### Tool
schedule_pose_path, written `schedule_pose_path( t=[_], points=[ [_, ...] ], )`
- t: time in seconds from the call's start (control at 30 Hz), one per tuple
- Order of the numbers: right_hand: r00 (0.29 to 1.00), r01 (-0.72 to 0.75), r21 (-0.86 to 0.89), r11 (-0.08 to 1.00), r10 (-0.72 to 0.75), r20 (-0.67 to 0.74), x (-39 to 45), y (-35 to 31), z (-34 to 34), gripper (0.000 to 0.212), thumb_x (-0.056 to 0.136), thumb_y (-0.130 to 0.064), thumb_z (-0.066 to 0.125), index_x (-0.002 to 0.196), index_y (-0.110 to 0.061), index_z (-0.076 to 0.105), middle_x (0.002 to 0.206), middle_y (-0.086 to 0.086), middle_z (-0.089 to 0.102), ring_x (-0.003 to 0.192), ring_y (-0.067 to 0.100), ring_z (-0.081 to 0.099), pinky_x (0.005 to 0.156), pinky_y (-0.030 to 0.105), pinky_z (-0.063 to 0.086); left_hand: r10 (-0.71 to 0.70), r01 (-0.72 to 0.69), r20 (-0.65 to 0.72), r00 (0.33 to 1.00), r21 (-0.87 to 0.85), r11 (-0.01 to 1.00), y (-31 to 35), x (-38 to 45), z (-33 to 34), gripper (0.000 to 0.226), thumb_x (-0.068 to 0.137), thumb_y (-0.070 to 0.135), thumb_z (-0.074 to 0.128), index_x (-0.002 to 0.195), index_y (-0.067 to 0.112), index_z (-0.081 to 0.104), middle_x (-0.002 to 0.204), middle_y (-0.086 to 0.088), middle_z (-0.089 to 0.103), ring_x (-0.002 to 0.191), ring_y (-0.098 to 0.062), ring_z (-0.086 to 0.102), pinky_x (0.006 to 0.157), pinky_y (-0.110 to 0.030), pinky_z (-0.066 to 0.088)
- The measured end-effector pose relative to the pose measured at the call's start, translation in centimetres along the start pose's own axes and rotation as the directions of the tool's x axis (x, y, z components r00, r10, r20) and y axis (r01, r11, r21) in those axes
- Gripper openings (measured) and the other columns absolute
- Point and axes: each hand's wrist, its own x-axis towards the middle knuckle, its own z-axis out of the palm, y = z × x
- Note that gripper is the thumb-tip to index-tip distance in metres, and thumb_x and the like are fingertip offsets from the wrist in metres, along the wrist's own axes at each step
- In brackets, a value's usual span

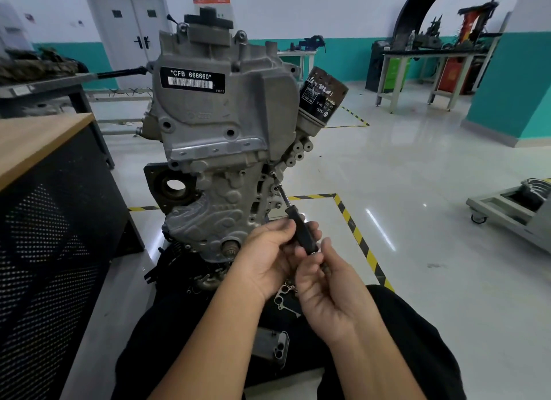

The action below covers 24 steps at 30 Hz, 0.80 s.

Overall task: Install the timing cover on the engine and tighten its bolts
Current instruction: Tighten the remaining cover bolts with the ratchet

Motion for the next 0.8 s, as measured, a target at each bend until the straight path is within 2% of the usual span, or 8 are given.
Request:
schedule_pose_path(
  t=[0.1,0.17,0.27,0.37,0.57,0.63,0.73,0.8],
  points=[
    [0.907,0.327,-0.696,0.639,-0.418,0.043,0.2,0.8,-0.7,0.015,0.096,-0.014,0.072,0.107,-0.008,0.064,0.075,0.010,0.073,0.058,0.023,0.070,0.056,0.039,0.062,0.044,-0.038,-0.073,0.996,0.082,0.996,-0.3,0.0,0.2,0.033,0.096,0.020,0.064,0.115,-0.007,0.067,0.090,-0.022,0.072,0.039,-0.019,0.057,0.032,-0.020,0.039],
    [0.811,0.413,-0.801,0.434,-0.575,0.106,0.6,1.5,-1.2,0.016,0.093,-0.013,0.075,0.101,-0.015,0.061,0.078,0.010,0.074,0.064,0.028,0.073,0.062,0.049,0.064,0.039,-0.030,-0.088,0.995,0.098,0.995,-0.5,-0.1,0.3,0.040,0.084,0.032,0.074,0.111,0.003,0.071,0.077,-0.013,0.070,0.032,-0.015,0.049,0.032,-0.016,0.033],
    [0.967,0.241,-0.357,0.903,-0.254,0.010,0.4,1.2,-0.4,0.025,0.096,-0.019,0.070,0.114,-0.002,0.066,0.082,0.018,0.073,0.058,0.020,0.069,0.049,0.030,0.058,-0.018,0.018,-0.012,1.000,0.004,1.000,-0.4,-0.2,0.4,0.035,0.089,0.033,0.069,0.112,0.007,0.070,0.093,-0.012,0.076,0.049,-0.017,0.066,0.036,-0.019,0.045],
    [0.994,0.113,-0.268,0.957,-0.109,0.030,0.1,0.8,-0.4,0.030,0.099,-0.025,0.066,0.117,-0.001,0.070,0.081,0.020,0.071,0.056,0.016,0.067,0.047,0.025,0.055,-0.012,0.013,0.017,1.000,-0.027,1.000,-0.2,-0.1,0.0,0.026,0.092,0.025,0.067,0.109,0.005,0.071,0.100,-0.014,0.076,0.056,-0.021,0.071,0.038,-0.023,0.049],
    [0.743,0.385,-0.872,0.303,-0.662,0.098,0.8,2.0,-1.9,0.020,0.086,-0.028,0.079,0.093,-0.027,0.061,0.083,-0.007,0.075,0.070,0.016,0.075,0.062,0.037,0.062,0.049,-0.048,-0.039,0.998,0.027,0.998,-0.6,0.5,0.2,0.011,0.075,0.022,0.075,0.073,0.011,0.078,0.084,-0.014,0.075,0.067,-0.025,0.072,0.053,-0.032,0.058],
    [0.712,0.392,-0.847,0.359,-0.702,0.032,0.6,2.8,-2.1,0.017,0.087,-0.024,0.079,0.091,-0.022,0.063,0.082,-0.006,0.074,0.069,0.014,0.074,0.061,0.032,0.060,0.064,-0.062,-0.043,0.997,0.041,0.997,-0.7,0.6,0.3,0.012,0.075,0.022,0.075,0.071,0.012,0.079,0.085,-0.014,0.075,0.068,-0.026,0.072,0.061,-0.034,0.061],
    [0.910,0.331,-0.427,0.842,-0.404,-0.091,0.2,3.0,-1.2,0.010,0.096,-0.011,0.070,0.098,-0.002,0.066,0.081,0.016,0.074,0.062,0.022,0.072,0.057,0.031,0.060,0.066,-0.068,-0.034,0.997,-0.039,0.997,-0.7,0.5,0.2,0.016,0.086,0.020,0.072,0.089,0.005,0.075,0.093,-0.017,0.075,0.075,-0.027,0.074,0.066,-0.036,0.062],
    [0.976,0.183,-0.237,0.954,-0.206,-0.076,-0.1,2.6,-0.7,0.012,0.099,-0.010,0.065,0.098,0.002,0.066,0.081,0.021,0.070,0.056,0.017,0.068,0.052,0.027,0.058,0.051,-0.051,-0.003,0.999,-0.106,0.993,-0.6,0.4,0.0,0.019,0.098,0.017,0.062,0.102,0.000,0.070,0.101,-0.021,0.075,0.083,-0.028,0.075,0.071,-0.039,0.062]
  ],
)
